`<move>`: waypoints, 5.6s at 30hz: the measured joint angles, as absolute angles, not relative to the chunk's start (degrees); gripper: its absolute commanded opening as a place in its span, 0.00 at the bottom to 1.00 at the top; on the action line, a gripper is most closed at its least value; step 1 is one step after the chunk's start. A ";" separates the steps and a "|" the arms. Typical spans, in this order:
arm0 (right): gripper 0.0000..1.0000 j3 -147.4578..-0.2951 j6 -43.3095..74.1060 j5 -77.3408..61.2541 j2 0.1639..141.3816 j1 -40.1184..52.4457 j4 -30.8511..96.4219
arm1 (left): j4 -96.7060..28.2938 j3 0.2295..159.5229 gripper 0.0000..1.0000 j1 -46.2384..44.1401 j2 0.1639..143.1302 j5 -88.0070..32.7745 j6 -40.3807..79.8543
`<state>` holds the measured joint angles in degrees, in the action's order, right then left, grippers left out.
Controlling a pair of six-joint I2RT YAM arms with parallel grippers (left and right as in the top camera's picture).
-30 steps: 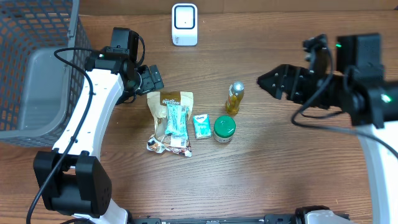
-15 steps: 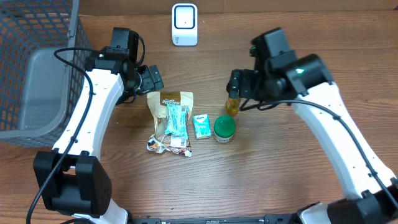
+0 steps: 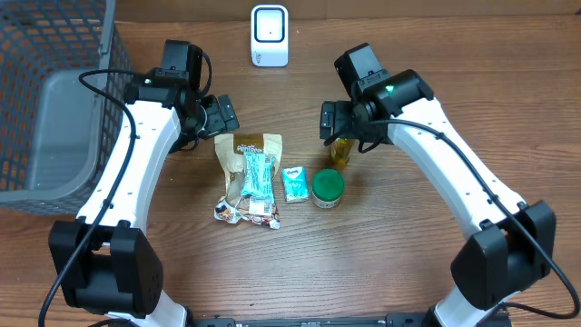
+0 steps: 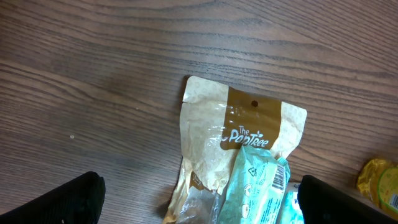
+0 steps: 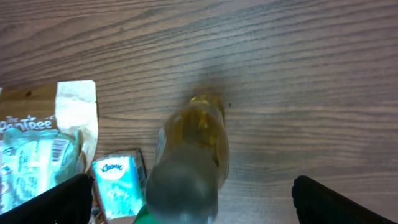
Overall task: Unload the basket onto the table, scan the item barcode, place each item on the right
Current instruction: 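Move the right gripper over the Vim bottle and lower onto it, then close the right gripper on the Vim bottle and tip it sideways, then hold the Vim bottle horizontally and rotate it above the jar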
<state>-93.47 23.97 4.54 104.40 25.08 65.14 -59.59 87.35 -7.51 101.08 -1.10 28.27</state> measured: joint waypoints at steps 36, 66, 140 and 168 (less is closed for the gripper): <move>0.78 -93.47 22.24 4.91 111.79 25.08 64.07 | -59.59 87.35 1.00 -7.51 101.08 -1.10 28.27; 0.42 -93.43 22.22 1.45 108.07 22.79 64.07 | -59.61 87.35 1.00 -7.51 101.08 -1.10 28.29; 0.24 -93.41 6.15 -64.23 89.21 7.20 88.12 | -59.61 87.35 1.00 -7.51 101.08 -1.10 28.27; 0.04 -93.25 20.84 -34.02 89.21 16.49 67.07 | -59.59 87.35 1.00 -7.51 101.08 -1.08 28.27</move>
<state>-93.25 20.84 -34.02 89.21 16.49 67.07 -59.59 87.35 -7.51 101.08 -1.08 28.27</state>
